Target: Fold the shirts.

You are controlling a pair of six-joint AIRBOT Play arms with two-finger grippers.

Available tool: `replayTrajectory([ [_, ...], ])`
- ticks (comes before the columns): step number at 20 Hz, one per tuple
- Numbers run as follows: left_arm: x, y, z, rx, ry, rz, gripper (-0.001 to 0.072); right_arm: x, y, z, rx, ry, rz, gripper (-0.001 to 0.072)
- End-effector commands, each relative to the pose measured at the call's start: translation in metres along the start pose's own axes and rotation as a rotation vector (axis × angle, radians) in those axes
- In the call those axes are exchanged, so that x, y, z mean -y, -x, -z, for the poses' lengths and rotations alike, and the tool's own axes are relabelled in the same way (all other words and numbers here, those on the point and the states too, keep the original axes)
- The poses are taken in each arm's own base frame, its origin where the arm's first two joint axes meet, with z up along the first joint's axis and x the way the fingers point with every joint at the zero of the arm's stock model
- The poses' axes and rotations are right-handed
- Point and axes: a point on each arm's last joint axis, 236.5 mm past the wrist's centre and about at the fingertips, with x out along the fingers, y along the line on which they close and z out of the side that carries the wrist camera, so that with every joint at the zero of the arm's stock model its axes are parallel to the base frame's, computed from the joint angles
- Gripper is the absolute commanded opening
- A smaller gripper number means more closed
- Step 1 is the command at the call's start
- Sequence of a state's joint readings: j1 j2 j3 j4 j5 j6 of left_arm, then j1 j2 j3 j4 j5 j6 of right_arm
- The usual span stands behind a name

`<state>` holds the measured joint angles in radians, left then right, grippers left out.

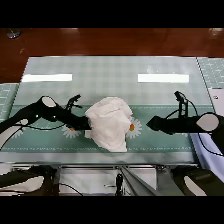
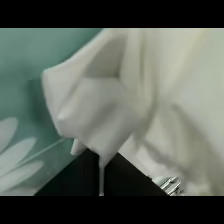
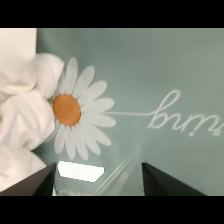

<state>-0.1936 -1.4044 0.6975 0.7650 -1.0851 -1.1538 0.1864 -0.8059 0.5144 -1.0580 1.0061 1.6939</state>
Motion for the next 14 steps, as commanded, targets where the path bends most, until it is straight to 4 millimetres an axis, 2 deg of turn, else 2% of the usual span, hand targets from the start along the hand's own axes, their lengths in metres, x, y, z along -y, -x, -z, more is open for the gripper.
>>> replayTrajectory([
  [1, 0.015, 0.003, -0.014, 0.025, -0.046, 0.020, 0.0021, -0.017, -0.020, 0.035, -0.132, 0.046, -0.004, 0.0616],
  [5, 0.020, 0.008, -0.021, 0.036, -0.061, 0.024, 0.0021, -0.046, -0.063, 0.088, -0.321, 0.102, -0.031, 0.0616],
  [7, 0.020, 0.007, -0.020, 0.036, -0.061, 0.025, 0.0021, -0.053, -0.079, 0.102, -0.376, 0.106, -0.041, 0.0616],
  [10, 0.021, 0.007, -0.019, 0.029, -0.061, 0.027, 0.0021, -0.076, -0.092, 0.098, -0.384, 0.112, -0.115, 0.0616],
  [14, 0.022, 0.007, -0.016, 0.019, -0.061, 0.032, 0.0021, -0.096, -0.102, 0.062, -0.293, 0.145, -0.131, 0.0616],
])
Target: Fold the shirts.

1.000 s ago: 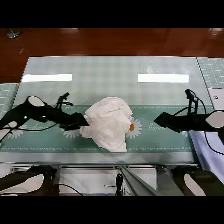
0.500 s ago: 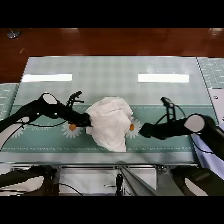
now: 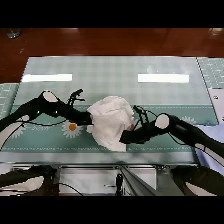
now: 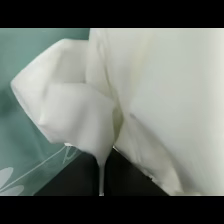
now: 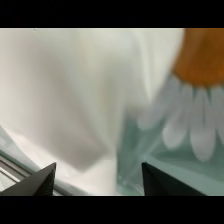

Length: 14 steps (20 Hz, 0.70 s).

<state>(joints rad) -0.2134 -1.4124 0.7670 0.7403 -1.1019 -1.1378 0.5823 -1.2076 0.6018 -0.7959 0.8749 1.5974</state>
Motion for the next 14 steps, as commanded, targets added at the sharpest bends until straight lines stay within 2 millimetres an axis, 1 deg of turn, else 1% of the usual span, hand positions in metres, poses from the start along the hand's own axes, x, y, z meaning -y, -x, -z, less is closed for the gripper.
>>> replayTrajectory([
  [1, 0.001, 0.000, 0.002, -0.009, -0.001, 0.005, 0.0021, -0.018, -0.004, -0.033, 0.069, 0.036, -0.022, 0.0616],
  [4, 0.002, 0.000, 0.003, -0.013, -0.001, 0.006, 0.0021, -0.026, -0.002, -0.061, 0.108, 0.061, -0.003, 0.0616],
  [7, 0.003, 0.000, 0.005, -0.022, -0.001, 0.010, 0.0021, -0.028, 0.004, -0.093, 0.156, 0.043, -0.008, 0.0616],
  [8, 0.003, 0.000, 0.005, -0.023, -0.001, 0.011, 0.0021, -0.026, 0.009, -0.104, 0.178, 0.028, -0.012, 0.0590],
  [9, 0.003, 0.000, 0.005, -0.023, -0.001, 0.011, 0.0021, -0.024, 0.015, -0.113, 0.202, 0.015, -0.015, 0.0403],
  [10, 0.003, 0.000, 0.005, -0.022, -0.002, 0.011, 0.0021, -0.022, 0.021, -0.120, 0.217, 0.016, -0.019, 0.0077],
  [11, 0.003, 0.002, 0.002, -0.015, -0.001, 0.011, 0.0021, -0.024, 0.030, -0.125, 0.218, 0.045, -0.025, 0.0024],
  [12, 0.003, 0.009, -0.004, 0.007, -0.004, 0.013, 0.0021, -0.029, 0.042, -0.129, 0.209, 0.084, -0.030, 0.0024],
  [13, 0.007, 0.023, -0.018, 0.053, -0.017, 0.015, 0.0021, -0.037, 0.065, -0.139, 0.219, 0.128, -0.031, 0.0024],
  [14, 0.014, 0.044, -0.037, 0.120, -0.038, 0.022, 0.0021, -0.049, 0.094, -0.154, 0.261, 0.174, -0.029, 0.0024],
])
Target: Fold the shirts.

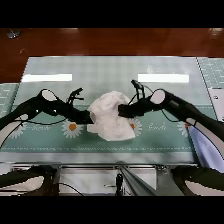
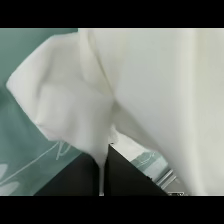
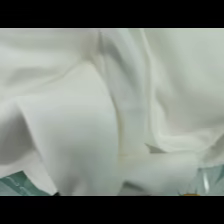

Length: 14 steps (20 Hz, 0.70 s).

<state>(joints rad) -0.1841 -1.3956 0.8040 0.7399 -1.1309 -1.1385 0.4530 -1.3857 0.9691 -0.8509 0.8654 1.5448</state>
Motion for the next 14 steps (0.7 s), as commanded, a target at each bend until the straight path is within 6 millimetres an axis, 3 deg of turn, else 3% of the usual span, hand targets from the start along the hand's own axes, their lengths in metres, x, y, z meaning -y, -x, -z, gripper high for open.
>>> replayTrajectory([
  [1, 0.023, 0.058, -0.053, 0.191, -0.049, 0.023, 0.0021, -0.028, 0.077, -0.062, 0.110, 0.148, -0.005, 0.0024],
  [3, 0.065, 0.139, -0.107, 0.446, -0.109, 0.072, 0.0021, -0.074, 0.165, -0.117, 0.308, 0.252, -0.036, 0.0024],
  [4, 0.095, 0.191, -0.129, 0.596, -0.164, 0.103, 0.0020, -0.103, 0.213, -0.136, 0.411, 0.313, -0.056, 0.0023],
  [6, 0.162, 0.294, -0.146, 0.860, -0.301, 0.146, 0.0020, -0.155, 0.293, -0.142, 0.547, 0.452, -0.073, 0.0024],
  [8, 0.228, 0.382, -0.128, 1.066, -0.459, 0.135, 0.0020, -0.188, 0.348, -0.118, 0.595, 0.572, -0.063, 0.0024],
  [10, 0.279, 0.442, -0.091, 1.211, -0.603, 0.098, 0.0020, -0.206, 0.388, -0.084, 0.646, 0.654, -0.043, 0.0024],
  [12, 0.311, 0.485, -0.050, 1.334, -0.711, 0.014, 0.0021, -0.199, 0.417, -0.056, 0.688, 0.674, 0.037, 0.0024],
  [14, 0.331, 0.507, -0.012, 1.418, -0.772, -0.046, 0.0020, -0.190, 0.437, -0.025, 0.696, 0.678, 0.096, 0.0024],
])
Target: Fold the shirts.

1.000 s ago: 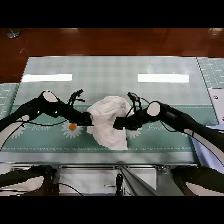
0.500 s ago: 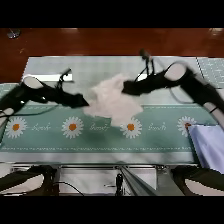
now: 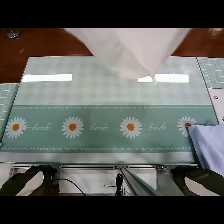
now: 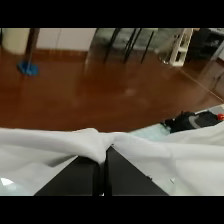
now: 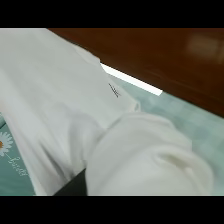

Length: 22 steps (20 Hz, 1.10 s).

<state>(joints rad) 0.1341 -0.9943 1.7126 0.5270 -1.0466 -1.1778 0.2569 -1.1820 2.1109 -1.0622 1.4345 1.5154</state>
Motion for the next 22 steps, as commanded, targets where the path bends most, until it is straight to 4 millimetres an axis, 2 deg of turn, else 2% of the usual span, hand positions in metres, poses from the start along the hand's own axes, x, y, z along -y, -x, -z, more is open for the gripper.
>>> replayTrajectory([
  [1, 0.062, 0.066, -0.059, 0.173, -0.197, -0.050, 0.0020, -0.014, 0.072, 0.016, -0.009, 0.064, 0.105, 0.0024],
  [3, 0.092, 0.085, -0.051, 0.156, -0.249, -0.033, 0.0021, -0.027, 0.096, 0.031, -0.031, 0.073, 0.105, 0.0024],
  [6, 0.123, 0.099, -0.012, 0.018, -0.295, 0.019, 0.0020, -0.038, 0.113, 0.052, -0.081, 0.068, 0.092, 0.0024],
  [8, 0.127, 0.102, 0.015, -0.091, -0.264, 0.044, 0.0021, -0.041, 0.104, 0.073, -0.145, 0.041, 0.056, 0.0024],
  [10, 0.119, 0.098, 0.032, -0.150, -0.222, 0.053, 0.0021, -0.038, 0.083, 0.104, -0.249, -0.010, 0.012, 0.0024],
  [13, 0.084, 0.080, 0.066, -0.237, -0.095, 0.045, 0.0021, -0.017, 0.041, 0.146, -0.375, -0.090, -0.004, 0.0024],
  [15, 0.047, 0.063, 0.109, -0.332, 0.047, 0.033, 0.0021, 0.004, 0.003, 0.169, -0.404, -0.155, 0.001, 0.0024],
  [17, 0.004, 0.045, 0.160, -0.421, 0.202, 0.013, 0.0021, 0.028, -0.037, 0.194, -0.430, -0.229, 0.018, 0.0024],
  [19, -0.039, 0.021, 0.201, -0.439, 0.338, -0.038, 0.0021, 0.053, -0.077, 0.226, -0.488, -0.305, 0.045, 0.0024],
  [22, -0.091, -0.020, 0.254, -0.450, 0.396, -0.102, 0.0021, 0.095, -0.133, 0.256, -0.532, -0.399, 0.110, 0.0024],
])
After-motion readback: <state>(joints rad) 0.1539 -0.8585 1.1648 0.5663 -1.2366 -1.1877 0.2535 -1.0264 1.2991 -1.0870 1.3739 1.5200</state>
